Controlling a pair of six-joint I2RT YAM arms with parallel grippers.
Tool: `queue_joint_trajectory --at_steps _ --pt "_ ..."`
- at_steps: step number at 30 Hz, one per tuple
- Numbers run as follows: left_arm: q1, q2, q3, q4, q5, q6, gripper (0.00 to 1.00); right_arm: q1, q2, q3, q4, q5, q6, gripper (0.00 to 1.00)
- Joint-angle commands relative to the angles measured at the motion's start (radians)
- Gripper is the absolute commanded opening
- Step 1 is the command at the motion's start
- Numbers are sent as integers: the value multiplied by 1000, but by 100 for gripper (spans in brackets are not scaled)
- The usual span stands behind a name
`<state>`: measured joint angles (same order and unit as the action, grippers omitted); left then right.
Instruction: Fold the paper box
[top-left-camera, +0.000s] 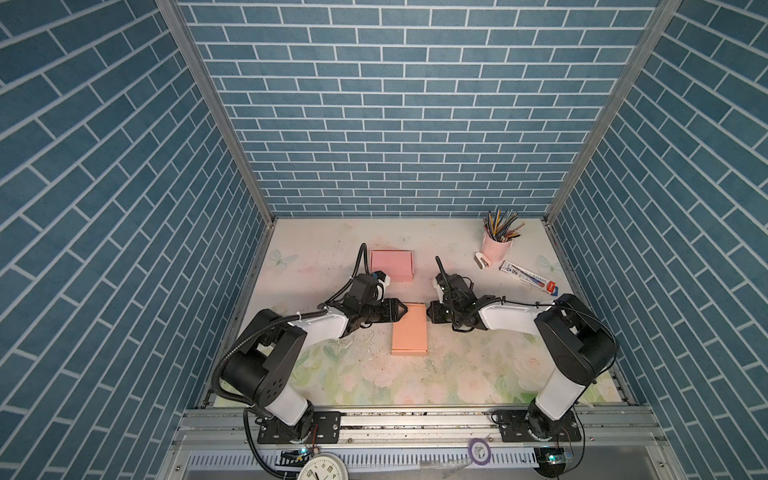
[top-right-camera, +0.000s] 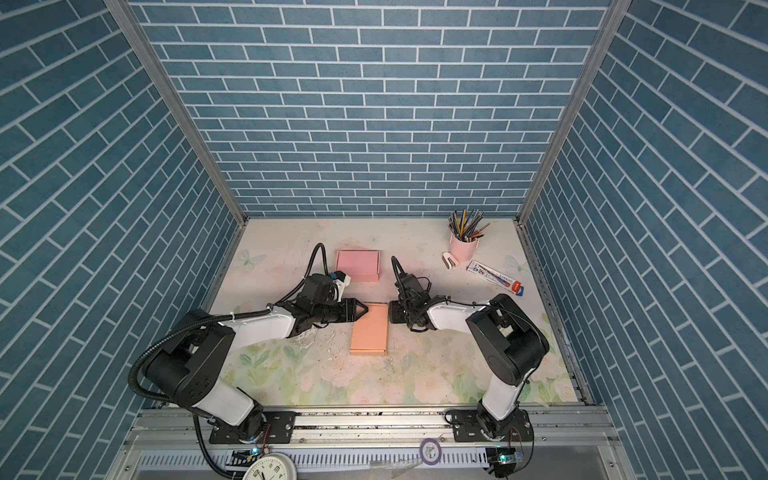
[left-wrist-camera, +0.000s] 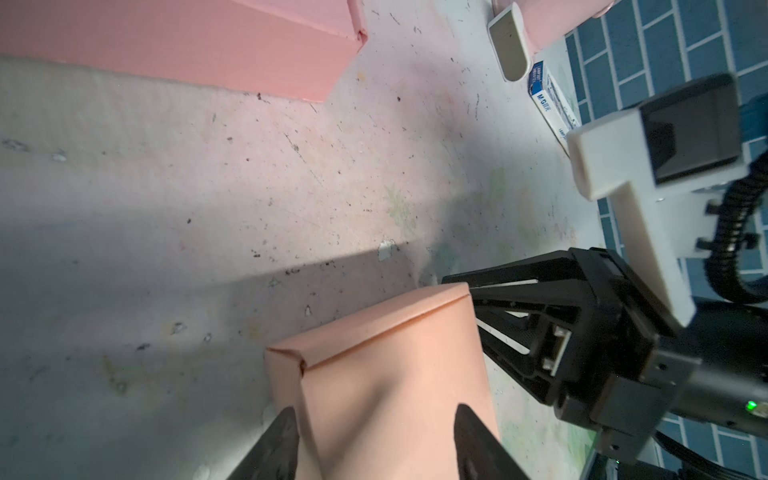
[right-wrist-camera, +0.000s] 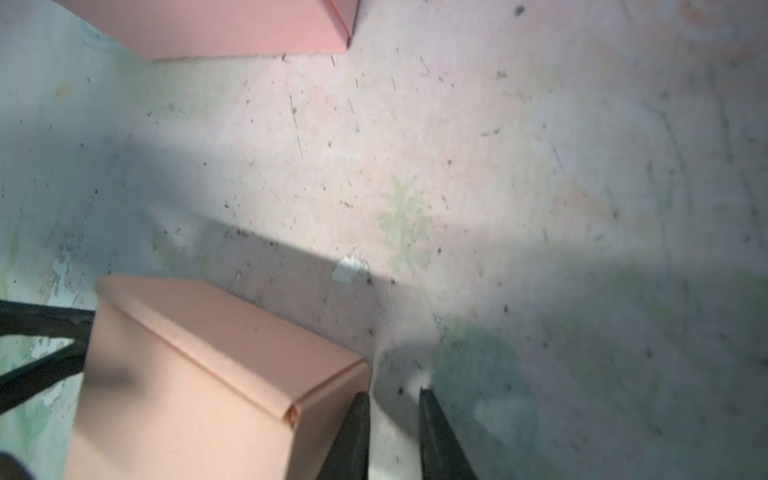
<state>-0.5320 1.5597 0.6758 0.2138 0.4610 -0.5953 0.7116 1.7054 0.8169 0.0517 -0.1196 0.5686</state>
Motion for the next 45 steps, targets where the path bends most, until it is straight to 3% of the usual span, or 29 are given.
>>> queue_joint_trajectory --at_steps 1,15,29,45 --pt "11 -50 -31 -22 18 7 65 -2 -57 -54 -59 31 3 25" --pt "-51 -263 -157 -140 8 -6 69 97 -258 -225 -110 57 110 27" --pt "-174 -254 -209 -55 -26 -99 69 222 -219 -256 -49 63 218 25" --pt "-246 -237 -189 11 -41 -162 69 266 -216 -271 67 10 285 24"
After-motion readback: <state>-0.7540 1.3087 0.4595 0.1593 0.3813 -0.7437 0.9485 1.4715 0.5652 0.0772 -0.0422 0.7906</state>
